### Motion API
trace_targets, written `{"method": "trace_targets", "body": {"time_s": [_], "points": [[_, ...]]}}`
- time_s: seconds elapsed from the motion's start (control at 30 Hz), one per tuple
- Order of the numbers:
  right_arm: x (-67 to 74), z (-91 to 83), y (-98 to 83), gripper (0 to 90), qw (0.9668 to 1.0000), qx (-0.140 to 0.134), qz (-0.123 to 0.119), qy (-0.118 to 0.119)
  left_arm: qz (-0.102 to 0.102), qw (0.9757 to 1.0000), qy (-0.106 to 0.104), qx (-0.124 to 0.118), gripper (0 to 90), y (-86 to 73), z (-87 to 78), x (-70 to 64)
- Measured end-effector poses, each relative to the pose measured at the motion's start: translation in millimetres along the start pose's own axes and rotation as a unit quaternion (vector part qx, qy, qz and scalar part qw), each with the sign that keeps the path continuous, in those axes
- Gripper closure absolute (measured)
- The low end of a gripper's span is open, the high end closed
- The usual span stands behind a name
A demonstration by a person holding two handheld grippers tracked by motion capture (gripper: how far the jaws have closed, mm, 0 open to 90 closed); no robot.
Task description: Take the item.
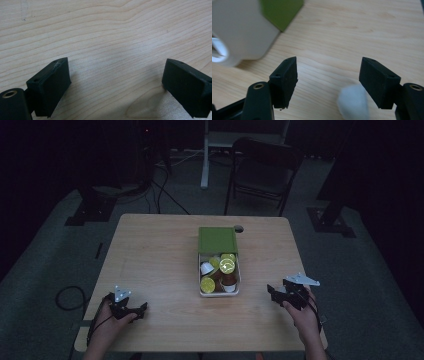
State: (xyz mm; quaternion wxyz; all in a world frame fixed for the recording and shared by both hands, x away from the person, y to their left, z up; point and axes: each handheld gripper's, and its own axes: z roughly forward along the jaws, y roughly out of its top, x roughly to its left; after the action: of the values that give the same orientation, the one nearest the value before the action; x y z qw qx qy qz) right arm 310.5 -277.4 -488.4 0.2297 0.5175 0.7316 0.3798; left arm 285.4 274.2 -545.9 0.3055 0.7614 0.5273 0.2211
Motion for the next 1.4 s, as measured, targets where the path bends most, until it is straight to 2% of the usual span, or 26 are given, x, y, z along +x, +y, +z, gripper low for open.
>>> {"method": "trace_targets", "body": {"time_s": [0.3, 0.47, 0.7, 0.77, 0.93, 1.1, 1.3, 1.4], "points": [[16.0, 0.1, 7.3, 27.7, 0.9982, -0.01, -0.019, 0.055, 0.0, 1.0, 0.0, 0.0, 8.6, 0.0, 0.0, 0.0], [23.9, 3.3, 6.2, 22.3, 0.9951, -0.012, -0.023, 0.095, 0.0, 1.0, 0.0, 0.0, 8.6, 0.0, 0.0, 0.0], [34.7, 7.8, 3.4, 13.6, 0.9887, -0.012, -0.044, 0.143, 0.0, 1.0, 0.0, 0.0, 8.6, 0.0, 0.0, 0.0], [36.5, 8.9, 3.0, 13.7, 0.9872, -0.015, -0.04, 0.154, 0.0, 1.0, 0.0, 0.0, 8.6, 0.0, 0.0, 0.0], [38.7, 13.8, 0.1, 13.8, 0.9862, -0.012, -0.059, 0.154, 0.0, 1.0, 0.0, 0.0, 8.6, 0.0, 0.0, 0.0], [45.1, 20.4, -6.4, 13.8, 0.9815, 0.006, -0.091, 0.168, 0.0, 1.0, 0.0, -0.001, 8.6, 0.0, 0.0, -0.1], [55.0, 32.7, -19.9, 13.8, 0.9713, 0.031, -0.142, 0.188, 0.0, 1.0, 0.0, 0.0, 8.6, 0.0, 0.0, -0.1], [57.6, 37.5, -25.1, 13.8, 0.9685, 0.042, -0.153, 0.192, 0.0, 1.0, 0.0, 0.0, 8.6, 0.0, 0.0, 0.0]]}}
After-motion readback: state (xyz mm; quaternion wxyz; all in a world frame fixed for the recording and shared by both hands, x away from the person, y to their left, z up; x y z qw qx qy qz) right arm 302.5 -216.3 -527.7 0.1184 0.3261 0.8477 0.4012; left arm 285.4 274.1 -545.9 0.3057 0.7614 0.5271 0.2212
